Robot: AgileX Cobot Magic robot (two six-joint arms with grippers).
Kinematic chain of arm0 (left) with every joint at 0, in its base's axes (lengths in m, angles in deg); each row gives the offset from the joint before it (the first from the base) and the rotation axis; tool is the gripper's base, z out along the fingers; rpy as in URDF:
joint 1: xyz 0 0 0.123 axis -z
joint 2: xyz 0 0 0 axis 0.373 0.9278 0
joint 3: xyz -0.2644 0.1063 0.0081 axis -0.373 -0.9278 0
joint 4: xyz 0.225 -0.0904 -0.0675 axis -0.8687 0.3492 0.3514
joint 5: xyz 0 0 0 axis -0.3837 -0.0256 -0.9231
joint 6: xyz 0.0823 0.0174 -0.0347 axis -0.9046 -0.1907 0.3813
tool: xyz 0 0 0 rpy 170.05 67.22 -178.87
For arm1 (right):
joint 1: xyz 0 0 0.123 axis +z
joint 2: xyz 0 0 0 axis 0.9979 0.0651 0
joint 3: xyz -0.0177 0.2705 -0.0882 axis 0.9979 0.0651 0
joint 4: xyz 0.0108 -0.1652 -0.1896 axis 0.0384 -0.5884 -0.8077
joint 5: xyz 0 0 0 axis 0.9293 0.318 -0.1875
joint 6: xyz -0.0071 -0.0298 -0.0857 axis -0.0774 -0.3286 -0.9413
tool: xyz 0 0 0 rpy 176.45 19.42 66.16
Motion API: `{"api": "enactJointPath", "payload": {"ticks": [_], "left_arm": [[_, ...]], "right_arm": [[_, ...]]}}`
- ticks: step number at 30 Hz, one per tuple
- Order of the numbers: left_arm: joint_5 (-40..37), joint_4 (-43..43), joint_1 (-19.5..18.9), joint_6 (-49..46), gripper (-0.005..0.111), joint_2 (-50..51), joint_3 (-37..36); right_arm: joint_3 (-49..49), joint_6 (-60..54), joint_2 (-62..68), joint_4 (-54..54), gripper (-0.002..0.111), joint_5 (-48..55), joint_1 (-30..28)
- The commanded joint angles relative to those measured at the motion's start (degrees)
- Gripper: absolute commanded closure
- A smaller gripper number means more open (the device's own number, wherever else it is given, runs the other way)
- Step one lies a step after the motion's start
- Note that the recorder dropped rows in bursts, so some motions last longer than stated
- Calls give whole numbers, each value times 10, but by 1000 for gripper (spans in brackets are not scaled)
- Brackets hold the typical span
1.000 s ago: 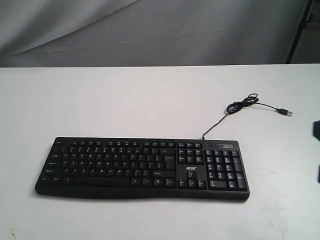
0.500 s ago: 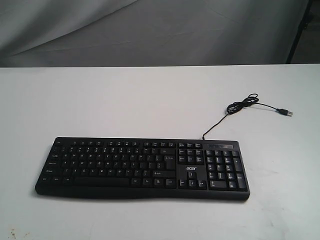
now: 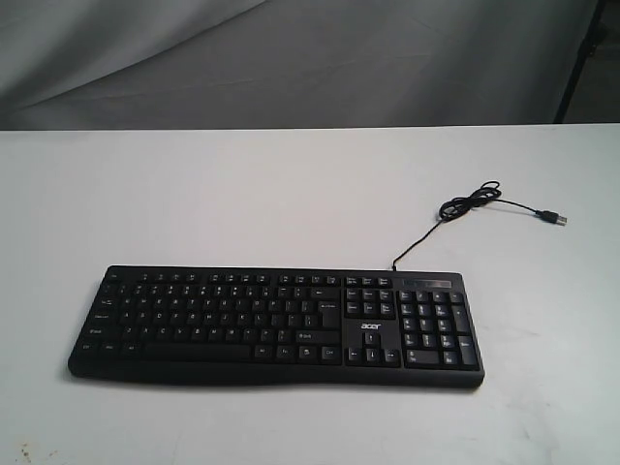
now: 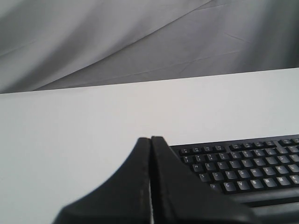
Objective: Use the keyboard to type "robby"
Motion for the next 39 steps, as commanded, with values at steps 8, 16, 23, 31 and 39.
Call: {"api": "enactJointPath", "payload": {"ticks": [8, 16, 23, 31, 39], "left_arm": [[-1, -3, 4, 2, 107, -3, -2], [-1, -3, 4, 2, 107, -3, -2], [-1, -3, 4, 2, 107, -3, -2], [-1, -3, 4, 2, 107, -3, -2], [-1, -3, 4, 2, 107, -3, -2]], "right_arm": [[8, 1, -20, -12, 108, 47, -2], [8, -3, -20, -12, 108, 55, 0], [8, -3, -20, -12, 108, 56, 0], [8, -2, -20, -12, 108, 56, 0], [8, -2, -20, -12, 108, 56, 0]]}}
